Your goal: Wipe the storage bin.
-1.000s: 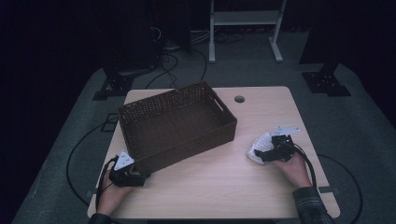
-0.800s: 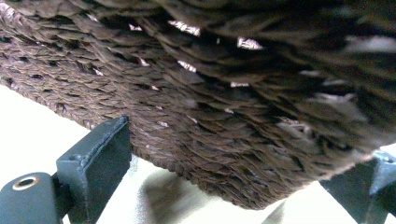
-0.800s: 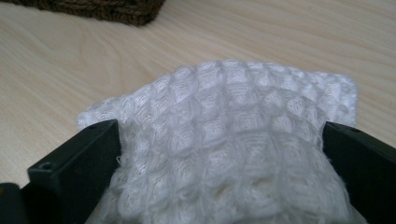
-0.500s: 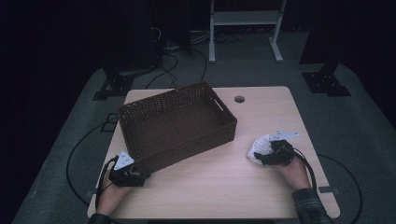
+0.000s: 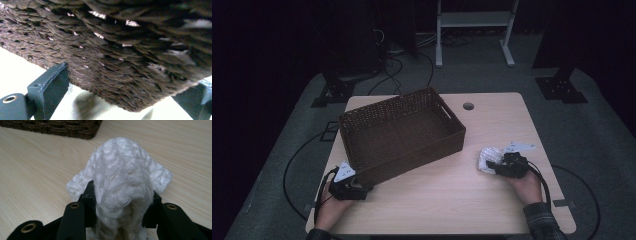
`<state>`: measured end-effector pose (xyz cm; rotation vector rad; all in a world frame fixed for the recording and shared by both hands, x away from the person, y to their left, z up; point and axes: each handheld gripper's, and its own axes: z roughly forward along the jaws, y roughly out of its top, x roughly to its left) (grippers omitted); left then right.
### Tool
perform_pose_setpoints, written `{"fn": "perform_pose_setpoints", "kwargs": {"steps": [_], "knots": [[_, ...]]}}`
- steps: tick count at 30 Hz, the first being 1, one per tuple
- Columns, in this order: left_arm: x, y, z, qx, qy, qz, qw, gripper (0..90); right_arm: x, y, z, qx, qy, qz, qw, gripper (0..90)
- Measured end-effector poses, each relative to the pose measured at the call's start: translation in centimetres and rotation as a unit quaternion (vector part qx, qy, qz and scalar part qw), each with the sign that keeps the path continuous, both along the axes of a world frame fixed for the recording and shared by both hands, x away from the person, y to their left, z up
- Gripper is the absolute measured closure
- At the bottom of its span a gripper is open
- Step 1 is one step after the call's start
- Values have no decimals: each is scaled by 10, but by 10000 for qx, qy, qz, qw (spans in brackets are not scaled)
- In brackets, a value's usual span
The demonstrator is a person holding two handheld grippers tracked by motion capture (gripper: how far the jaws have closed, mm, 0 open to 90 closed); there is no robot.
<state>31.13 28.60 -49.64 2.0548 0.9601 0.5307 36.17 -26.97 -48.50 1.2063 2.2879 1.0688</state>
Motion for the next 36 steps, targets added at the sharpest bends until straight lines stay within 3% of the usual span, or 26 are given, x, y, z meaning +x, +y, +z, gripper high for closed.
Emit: {"fn": "perform_pose_setpoints", "kwargs": {"steps": [8, 16, 25, 27, 36], "knots": [[0, 0, 0, -2, 1, -1, 10000, 64, -6, 3, 6, -207, -178, -103, 9996, 570], [0, 0, 0, 6, 18, -13, 10000, 61, -11, 0, 12, 81, -273, -166, 9995, 566], [1, 1, 0, -12, 36, -8, 10000, 67, -12, 6, 31, 368, -274, -50, 9989, 570], [1, 1, 0, -19, 46, -3, 10000, 70, -13, 8, 35, 457, -375, -31, 9982, 571], [1, 2, 0, -17, 58, 18, 10000, 74, -8, 18, 54, 488, -465, 124, 9976, 570]]}}
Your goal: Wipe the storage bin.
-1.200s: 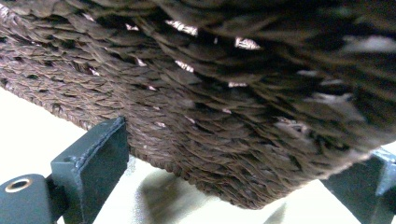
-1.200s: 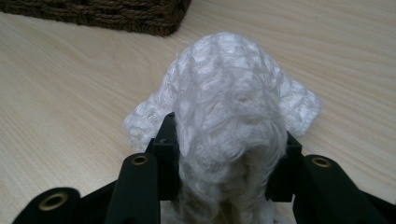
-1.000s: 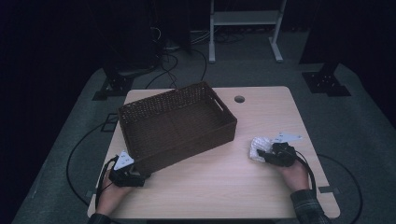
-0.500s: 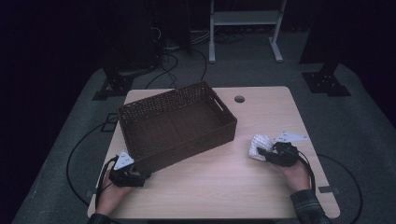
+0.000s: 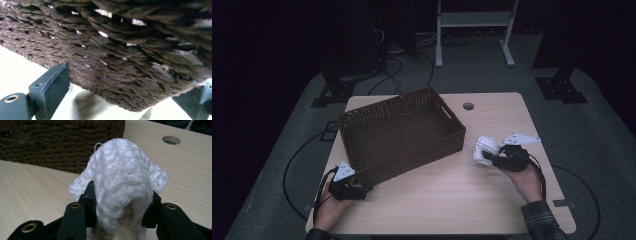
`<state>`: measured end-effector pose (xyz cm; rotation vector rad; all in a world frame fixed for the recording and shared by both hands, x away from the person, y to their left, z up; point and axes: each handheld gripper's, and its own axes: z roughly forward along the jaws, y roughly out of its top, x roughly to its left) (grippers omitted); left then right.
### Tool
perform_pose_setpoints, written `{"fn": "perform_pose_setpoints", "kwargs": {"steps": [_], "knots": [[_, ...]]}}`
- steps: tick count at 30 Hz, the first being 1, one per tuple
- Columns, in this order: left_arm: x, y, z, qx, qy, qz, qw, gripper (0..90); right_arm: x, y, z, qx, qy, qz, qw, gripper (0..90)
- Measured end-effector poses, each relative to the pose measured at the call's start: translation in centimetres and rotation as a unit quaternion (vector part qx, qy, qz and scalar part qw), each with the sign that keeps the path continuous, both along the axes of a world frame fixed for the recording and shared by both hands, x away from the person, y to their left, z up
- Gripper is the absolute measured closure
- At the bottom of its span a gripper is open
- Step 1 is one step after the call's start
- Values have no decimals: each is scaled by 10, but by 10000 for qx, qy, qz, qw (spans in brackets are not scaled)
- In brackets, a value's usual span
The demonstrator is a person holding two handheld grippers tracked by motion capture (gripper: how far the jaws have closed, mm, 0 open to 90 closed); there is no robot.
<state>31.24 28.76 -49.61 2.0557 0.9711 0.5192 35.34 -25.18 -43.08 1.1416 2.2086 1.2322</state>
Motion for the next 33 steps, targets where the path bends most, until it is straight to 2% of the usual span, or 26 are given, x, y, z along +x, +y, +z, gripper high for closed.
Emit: {"fn": "perform_pose_setpoints", "kwargs": {"steps": [13, 22, 33], "knots": [[0, 0, 0, -16, 12, 37, 10000, 84, 12, 23, 18, 81, -262, 176, 9995, 571], [0, 0, 0, -1, 0, 75, 10000, 125, 21, 33, 21, 67, -228, 265, 9994, 571], [1, 1, 0, -43, 36, 46, 10000, 134, 29, 40, 12, 9, -108, 294, 9995, 571]]}}
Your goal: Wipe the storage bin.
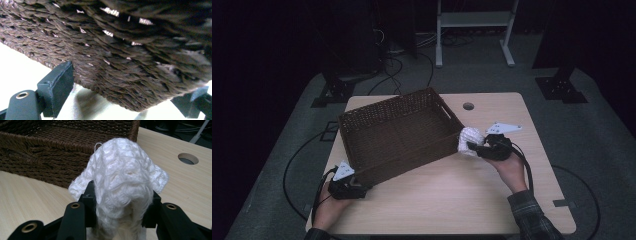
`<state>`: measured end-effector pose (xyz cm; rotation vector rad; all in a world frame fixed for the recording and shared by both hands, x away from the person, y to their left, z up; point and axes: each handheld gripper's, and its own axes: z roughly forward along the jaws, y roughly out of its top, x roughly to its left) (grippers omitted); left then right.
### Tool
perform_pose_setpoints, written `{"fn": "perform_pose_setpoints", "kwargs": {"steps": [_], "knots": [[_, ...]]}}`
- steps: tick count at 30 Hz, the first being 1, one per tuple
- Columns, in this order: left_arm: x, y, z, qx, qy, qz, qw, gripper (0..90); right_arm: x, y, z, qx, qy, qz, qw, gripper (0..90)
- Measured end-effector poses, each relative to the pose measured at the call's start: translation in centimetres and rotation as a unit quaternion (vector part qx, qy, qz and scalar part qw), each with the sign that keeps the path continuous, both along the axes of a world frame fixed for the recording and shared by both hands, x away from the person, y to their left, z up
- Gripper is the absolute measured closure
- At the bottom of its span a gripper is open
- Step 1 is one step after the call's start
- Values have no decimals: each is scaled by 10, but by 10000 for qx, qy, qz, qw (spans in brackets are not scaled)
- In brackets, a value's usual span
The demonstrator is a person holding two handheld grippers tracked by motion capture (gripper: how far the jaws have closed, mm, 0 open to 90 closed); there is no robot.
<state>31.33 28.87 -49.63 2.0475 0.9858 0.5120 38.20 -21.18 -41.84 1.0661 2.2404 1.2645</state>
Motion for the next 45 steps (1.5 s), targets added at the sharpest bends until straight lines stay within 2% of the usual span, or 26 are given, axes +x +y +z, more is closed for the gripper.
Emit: {"fn": "perform_pose_setpoints", "kwargs": {"steps": [14, 28, 34, 45], "knots": [[0, 0, 0, -41, 34, 16, 10000, 135, -2, -3, -10, 30, 80, -25, 10000, 579], [0, 0, 0, -48, 37, 19, 10000, 134, 1, 0, -25, -124, 331, 11, 9994, 579], [0, 0, 0, -44, 38, 20, 10000, 134, 2, 2, -33, -110, 424, 52, 9990, 579], [0, 0, 0, -55, 38, 17, 10000, 131, 4, 12, -55, -394, 708, 167, 9966, 579]]}}
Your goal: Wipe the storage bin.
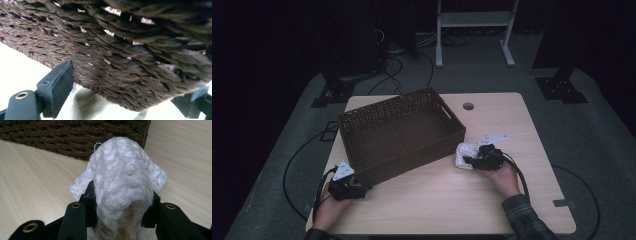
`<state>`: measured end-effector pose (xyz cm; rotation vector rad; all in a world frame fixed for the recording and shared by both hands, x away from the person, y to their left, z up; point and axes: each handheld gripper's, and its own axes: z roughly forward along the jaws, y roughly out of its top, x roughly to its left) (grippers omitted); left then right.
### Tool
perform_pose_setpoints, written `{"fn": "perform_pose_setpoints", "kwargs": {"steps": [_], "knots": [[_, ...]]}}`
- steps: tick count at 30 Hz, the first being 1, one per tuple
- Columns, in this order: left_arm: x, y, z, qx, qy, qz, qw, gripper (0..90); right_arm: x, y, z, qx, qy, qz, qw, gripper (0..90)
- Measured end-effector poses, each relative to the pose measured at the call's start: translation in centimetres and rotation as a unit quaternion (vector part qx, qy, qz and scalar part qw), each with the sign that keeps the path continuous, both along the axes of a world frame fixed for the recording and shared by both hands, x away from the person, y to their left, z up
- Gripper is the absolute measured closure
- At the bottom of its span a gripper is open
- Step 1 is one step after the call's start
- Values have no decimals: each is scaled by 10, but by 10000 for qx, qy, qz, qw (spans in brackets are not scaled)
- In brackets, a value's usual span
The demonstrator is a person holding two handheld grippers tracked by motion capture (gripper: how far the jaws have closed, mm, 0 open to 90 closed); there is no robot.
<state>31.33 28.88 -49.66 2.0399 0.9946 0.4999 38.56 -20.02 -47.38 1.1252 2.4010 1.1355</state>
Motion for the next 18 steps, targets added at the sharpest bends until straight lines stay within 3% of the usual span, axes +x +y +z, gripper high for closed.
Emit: {"fn": "perform_pose_setpoints", "kwargs": {"steps": [9, 18], "knots": [[0, 0, 0, 0, 6, -9, 10000, 131, -1, 2, -3, -9, -11, 27, 10000, 579], [0, 0, 0, 3, 6, -12, 10000, 131, -6, 2, 15, 123, -231, 60, 9996, 579]]}}
